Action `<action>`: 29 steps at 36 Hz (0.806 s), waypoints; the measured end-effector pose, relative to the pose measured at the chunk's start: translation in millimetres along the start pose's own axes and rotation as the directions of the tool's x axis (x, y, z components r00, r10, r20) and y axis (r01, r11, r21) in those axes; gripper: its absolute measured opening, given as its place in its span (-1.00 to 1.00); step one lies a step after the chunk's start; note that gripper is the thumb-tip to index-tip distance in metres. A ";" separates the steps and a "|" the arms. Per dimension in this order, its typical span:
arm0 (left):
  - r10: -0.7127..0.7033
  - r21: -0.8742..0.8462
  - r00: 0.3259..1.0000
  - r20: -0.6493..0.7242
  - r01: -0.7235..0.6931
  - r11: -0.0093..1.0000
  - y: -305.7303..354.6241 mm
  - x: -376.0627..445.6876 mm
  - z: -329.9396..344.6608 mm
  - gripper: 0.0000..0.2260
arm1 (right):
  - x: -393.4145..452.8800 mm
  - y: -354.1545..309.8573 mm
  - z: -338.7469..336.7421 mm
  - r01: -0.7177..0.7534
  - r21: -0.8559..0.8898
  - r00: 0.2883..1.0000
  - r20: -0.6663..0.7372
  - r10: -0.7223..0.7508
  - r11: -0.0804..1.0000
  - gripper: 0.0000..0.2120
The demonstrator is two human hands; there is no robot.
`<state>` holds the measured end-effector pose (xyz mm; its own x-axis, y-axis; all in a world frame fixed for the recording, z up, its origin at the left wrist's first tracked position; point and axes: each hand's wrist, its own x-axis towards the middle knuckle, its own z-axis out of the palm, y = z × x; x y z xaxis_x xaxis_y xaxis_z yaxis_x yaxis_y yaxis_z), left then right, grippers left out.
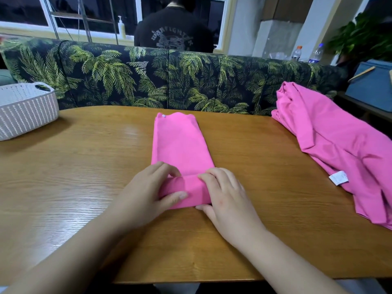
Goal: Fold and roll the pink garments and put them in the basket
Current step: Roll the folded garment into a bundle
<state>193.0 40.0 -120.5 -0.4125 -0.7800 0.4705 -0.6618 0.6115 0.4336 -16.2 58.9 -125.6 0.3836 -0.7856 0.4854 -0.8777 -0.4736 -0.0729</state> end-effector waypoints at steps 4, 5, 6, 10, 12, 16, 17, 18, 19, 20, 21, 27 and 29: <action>0.113 0.075 0.993 -0.033 -0.110 0.991 -7.0 -13.5 3.8 -0.53 | 7.4 8.0 -0.3 0.011 0.098 0.998 0.058 -0.016 0.995 -0.41; 0.109 0.076 0.993 -0.037 -0.106 0.991 -9.3 -16.2 4.1 -0.52 | 9.1 10.3 -0.8 0.012 0.118 0.997 0.074 -0.020 0.993 -0.42; 0.099 0.076 0.994 -0.038 -0.096 0.992 -11.8 -18.1 4.3 -0.52 | 10.7 12.3 -1.4 0.010 0.136 0.996 0.089 -0.022 0.991 -0.43; 0.062 0.040 0.998 -0.013 -0.061 0.997 -19.2 -19.7 1.2 -0.51 | 14.9 17.3 -1.8 -0.002 0.204 0.995 0.100 -0.019 0.979 -0.44; 0.052 -0.001 0.999 -0.015 -0.052 0.999 -18.6 -18.9 -1.7 -0.53 | 13.9 18.4 -1.3 -0.013 0.226 0.995 0.097 -0.009 0.974 -0.44; 0.028 -0.071 1.000 -0.014 -0.029 0.997 -10.4 -20.2 -4.8 -0.57 | 8.3 21.3 -4.2 -0.040 0.278 0.994 0.105 0.011 0.960 -0.39; 0.007 -0.093 1.000 -0.013 -0.008 0.996 -7.3 -20.9 -5.7 -0.58 | 6.6 22.6 -5.7 -0.047 0.296 0.995 0.103 0.017 0.954 -0.39; -0.012 -0.111 1.000 -0.012 0.010 0.994 -4.5 -21.6 -6.4 -0.60 | 4.6 24.1 -7.3 -0.058 0.321 0.994 0.102 0.026 0.945 -0.39; -0.022 -0.121 1.000 -0.011 0.020 0.992 -2.1 -22.3 -6.9 -0.63 | 2.3 25.3 -9.1 -0.075 0.351 0.994 0.105 0.040 0.933 -0.39; -0.025 -0.126 1.000 -0.011 0.023 0.992 0.6 -22.8 -7.5 -0.65 | 0.0 26.2 -10.8 -0.096 0.385 0.992 0.112 0.057 0.918 -0.40; -0.025 -0.124 1.000 -0.011 0.023 0.992 2.9 -23.4 -8.0 -0.67 | -2.5 27.1 -12.3 -0.117 0.412 0.990 0.122 0.073 0.904 -0.41; 0.064 -0.048 0.998 -0.003 -0.064 0.997 7.3 -23.3 -9.3 -0.59 | -8.3 28.3 -19.5 -0.204 0.454 0.971 0.208 0.120 0.867 -0.59; 0.157 0.057 0.988 0.010 -0.157 0.986 8.1 -23.1 -7.9 -0.51 | -4.5 28.7 -21.8 -0.261 0.497 0.953 0.269 0.138 0.827 -0.72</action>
<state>202.1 64.0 -121.8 -0.5171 -0.6760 0.5250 -0.6233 0.7178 0.3102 -49.4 57.6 -110.9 0.3214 -0.9215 0.2178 -0.6834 -0.3850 -0.6203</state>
